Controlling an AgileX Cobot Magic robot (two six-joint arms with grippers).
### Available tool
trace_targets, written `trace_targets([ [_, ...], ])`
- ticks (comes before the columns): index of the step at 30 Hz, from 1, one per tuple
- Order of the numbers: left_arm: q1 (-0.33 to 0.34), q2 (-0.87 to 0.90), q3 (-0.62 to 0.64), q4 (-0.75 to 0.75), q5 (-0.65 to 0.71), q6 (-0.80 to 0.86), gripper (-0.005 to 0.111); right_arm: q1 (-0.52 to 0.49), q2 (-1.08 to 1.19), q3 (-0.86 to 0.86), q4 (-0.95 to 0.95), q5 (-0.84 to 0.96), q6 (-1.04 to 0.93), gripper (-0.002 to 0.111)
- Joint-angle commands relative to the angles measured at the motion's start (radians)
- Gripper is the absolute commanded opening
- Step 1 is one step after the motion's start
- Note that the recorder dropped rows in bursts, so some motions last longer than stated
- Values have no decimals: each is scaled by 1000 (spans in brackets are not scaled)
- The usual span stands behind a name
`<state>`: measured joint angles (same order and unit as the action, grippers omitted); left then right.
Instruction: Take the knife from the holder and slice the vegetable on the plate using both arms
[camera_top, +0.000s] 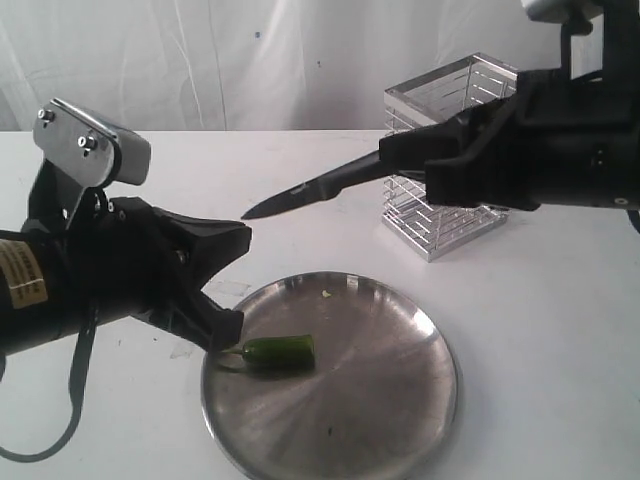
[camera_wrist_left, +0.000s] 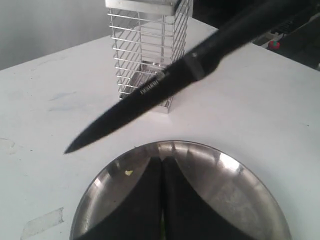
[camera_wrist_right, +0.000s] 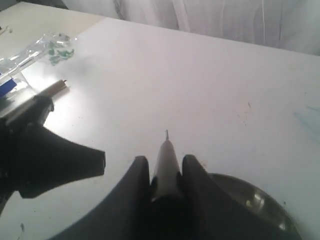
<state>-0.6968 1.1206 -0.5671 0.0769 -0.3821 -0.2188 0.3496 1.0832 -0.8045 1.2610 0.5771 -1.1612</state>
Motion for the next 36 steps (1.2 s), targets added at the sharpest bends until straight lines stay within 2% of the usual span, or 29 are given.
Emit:
trace_targets([
  [1, -3, 4, -4, 175, 26, -160, 13, 3, -5, -36, 106, 38, -33, 0],
  [3, -3, 17, -4, 225, 15, -208, 19, 10, -5, -43, 132, 70, -48, 0],
  [8, -3, 61, -4, 195, -31, -199, 20, 52, -5, -43, 122, 114, -45, 0],
  [15, -3, 52, -4, 7, -34, 59, 20, 70, -3, 24, -85, 134, 93, 0],
  [19, -3, 30, -4, -69, -29, 153, 20, 70, -3, 83, -102, 162, 92, 0],
  [36, -3, 24, -4, -68, -5, 114, 20, 70, 108, 88, -107, 146, 91, 0],
])
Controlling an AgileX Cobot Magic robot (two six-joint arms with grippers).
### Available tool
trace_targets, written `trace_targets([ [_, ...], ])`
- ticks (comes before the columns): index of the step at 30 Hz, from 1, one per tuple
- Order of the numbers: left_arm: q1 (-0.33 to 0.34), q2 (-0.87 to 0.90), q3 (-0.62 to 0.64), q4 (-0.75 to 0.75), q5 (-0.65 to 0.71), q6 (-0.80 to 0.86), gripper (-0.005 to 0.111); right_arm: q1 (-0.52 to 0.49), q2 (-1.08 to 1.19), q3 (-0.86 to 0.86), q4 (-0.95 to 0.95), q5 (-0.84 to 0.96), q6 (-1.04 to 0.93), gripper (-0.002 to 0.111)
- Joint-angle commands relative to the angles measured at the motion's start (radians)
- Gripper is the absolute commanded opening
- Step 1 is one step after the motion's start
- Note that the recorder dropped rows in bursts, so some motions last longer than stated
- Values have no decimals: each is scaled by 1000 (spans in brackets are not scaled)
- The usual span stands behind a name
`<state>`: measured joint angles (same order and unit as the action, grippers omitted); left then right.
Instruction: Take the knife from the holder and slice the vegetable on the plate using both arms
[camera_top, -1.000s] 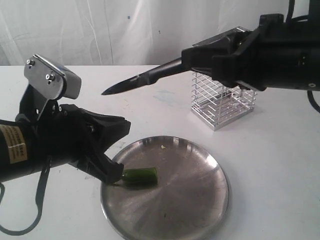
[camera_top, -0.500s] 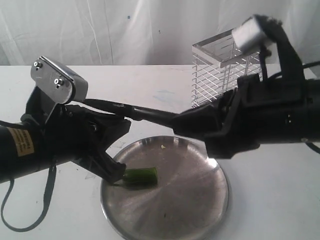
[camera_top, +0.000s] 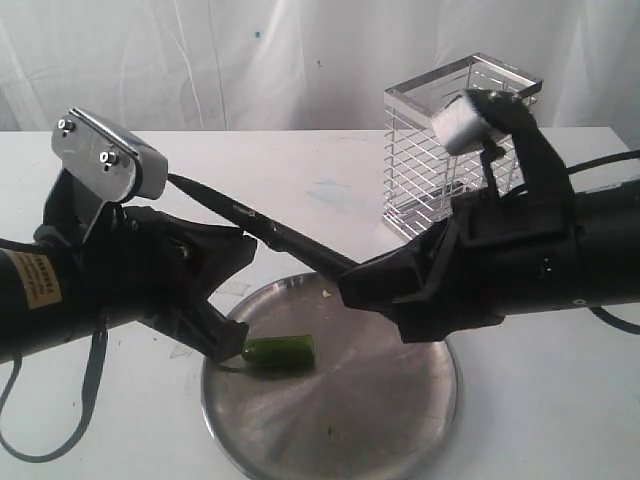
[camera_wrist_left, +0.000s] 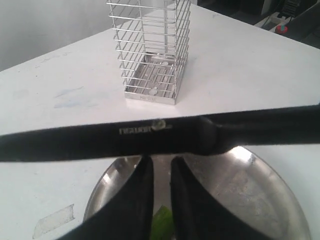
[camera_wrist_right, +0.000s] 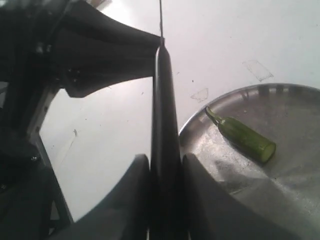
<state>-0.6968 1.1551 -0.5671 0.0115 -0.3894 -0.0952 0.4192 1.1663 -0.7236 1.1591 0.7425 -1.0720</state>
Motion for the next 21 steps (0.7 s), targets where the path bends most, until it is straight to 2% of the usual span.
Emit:
trace_targets([
  [1, -3, -11, -4, -3, 4, -9, 20, 1, 27, 7, -5, -39, 11, 0],
  [8, -3, -15, -4, -3, 77, 54, 20, 1, -37, 53, -21, -171, 155, 0],
  [11, -3, -19, -4, 11, 147, 74, 21, 1, -86, 109, -157, -240, 306, 0],
  [14, -7, -14, -4, 128, 247, 70, 33, 1, -137, 168, -245, -271, 421, 0],
  [18, -76, 29, -9, 252, 248, 70, 63, 1, -199, 220, -248, -258, 425, 0],
  [21, -106, 94, -42, 311, 297, 70, 70, 1, -229, 249, -250, -278, 425, 0],
])
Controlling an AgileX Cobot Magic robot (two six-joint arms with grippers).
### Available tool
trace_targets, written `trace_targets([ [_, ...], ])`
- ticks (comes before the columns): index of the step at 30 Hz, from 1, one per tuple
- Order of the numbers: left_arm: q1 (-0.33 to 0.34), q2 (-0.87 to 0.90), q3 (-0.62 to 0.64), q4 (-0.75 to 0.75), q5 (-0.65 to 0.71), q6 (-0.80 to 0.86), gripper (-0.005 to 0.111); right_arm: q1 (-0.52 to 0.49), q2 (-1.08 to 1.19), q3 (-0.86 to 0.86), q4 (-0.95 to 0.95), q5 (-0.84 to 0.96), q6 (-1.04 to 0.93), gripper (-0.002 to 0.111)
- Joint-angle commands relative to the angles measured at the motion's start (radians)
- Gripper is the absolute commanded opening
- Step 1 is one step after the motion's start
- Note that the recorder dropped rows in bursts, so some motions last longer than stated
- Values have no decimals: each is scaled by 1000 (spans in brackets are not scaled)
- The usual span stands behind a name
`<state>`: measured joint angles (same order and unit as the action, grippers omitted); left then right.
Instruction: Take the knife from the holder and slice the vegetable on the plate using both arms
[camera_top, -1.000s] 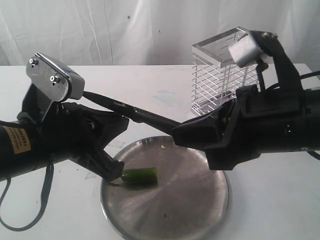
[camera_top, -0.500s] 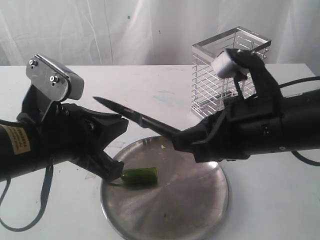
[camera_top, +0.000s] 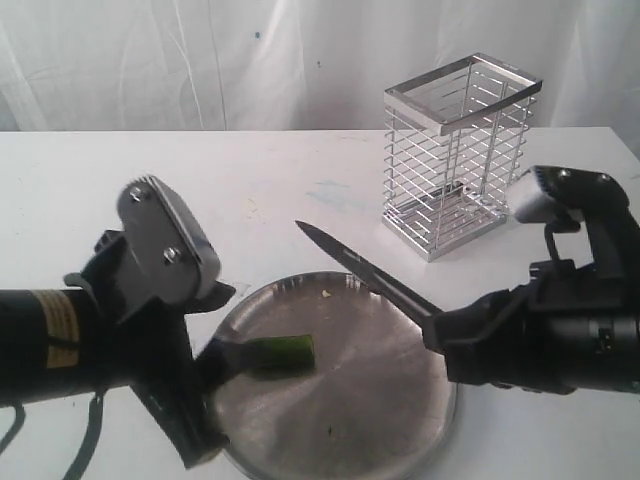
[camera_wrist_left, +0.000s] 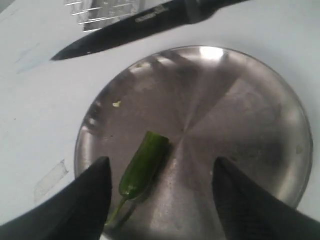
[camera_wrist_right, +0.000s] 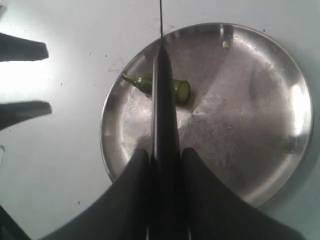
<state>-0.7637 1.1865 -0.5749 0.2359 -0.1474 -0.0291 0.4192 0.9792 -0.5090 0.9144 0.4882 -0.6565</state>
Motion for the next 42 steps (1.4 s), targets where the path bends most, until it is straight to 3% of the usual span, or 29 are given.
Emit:
trace_targets([
  [1, -39, 86, -52, 87, 77, 4, 70, 1, -51, 42, -5, -40, 10, 0],
  [10, 24, 300, -208, 113, 156, 8, 70, 1, -78, 72, -3, -82, 28, 0],
  [20, 24, 439, -355, 197, 352, 20, 70, 1, -81, 81, 27, -124, 33, 0],
  [30, 24, 513, -358, 199, 352, 143, 70, 1, -81, 81, 27, -124, 22, 0],
  [42, 24, 538, -358, 238, 305, 134, 73, 1, -81, 81, 33, -122, 6, 0],
])
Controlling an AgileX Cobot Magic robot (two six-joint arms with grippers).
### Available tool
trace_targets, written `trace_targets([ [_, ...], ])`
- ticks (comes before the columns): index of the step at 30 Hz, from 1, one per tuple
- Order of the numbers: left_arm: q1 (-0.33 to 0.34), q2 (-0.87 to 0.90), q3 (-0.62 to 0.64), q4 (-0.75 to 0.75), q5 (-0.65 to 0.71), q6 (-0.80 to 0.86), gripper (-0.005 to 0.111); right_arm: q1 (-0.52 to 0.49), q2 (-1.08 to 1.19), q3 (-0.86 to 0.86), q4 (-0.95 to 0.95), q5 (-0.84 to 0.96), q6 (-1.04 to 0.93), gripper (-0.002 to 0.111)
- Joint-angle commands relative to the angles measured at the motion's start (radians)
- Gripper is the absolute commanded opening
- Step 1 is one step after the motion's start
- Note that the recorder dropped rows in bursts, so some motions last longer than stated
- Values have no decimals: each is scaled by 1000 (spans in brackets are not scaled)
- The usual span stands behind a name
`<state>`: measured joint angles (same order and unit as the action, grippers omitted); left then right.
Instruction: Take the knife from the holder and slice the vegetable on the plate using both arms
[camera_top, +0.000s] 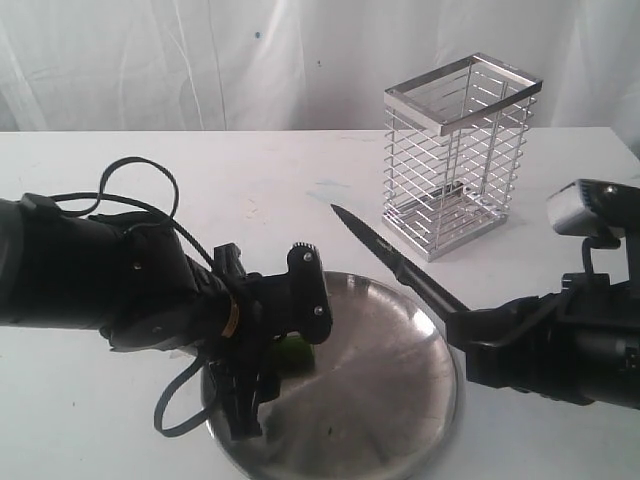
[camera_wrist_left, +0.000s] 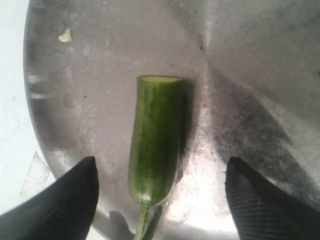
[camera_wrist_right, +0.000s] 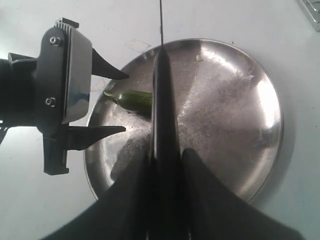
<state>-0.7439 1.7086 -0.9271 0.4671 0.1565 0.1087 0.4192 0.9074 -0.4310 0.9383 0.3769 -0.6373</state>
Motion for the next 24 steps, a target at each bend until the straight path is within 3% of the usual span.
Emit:
trace_targets([
  [1, 4, 24, -5, 7, 1, -4, 73, 1, -9, 3, 10, -8, -13, 0],
  [10, 4, 132, -136, -51, 109, -87, 69, 1, -9, 3, 12, 4, -13, 0],
  [17, 4, 224, -213, -133, 270, -86, 42, 1, -9, 3, 14, 3, -13, 0],
  [24, 4, 194, -302, -177, 405, -121, 0, 1, -9, 3, 5, -2, -13, 0],
])
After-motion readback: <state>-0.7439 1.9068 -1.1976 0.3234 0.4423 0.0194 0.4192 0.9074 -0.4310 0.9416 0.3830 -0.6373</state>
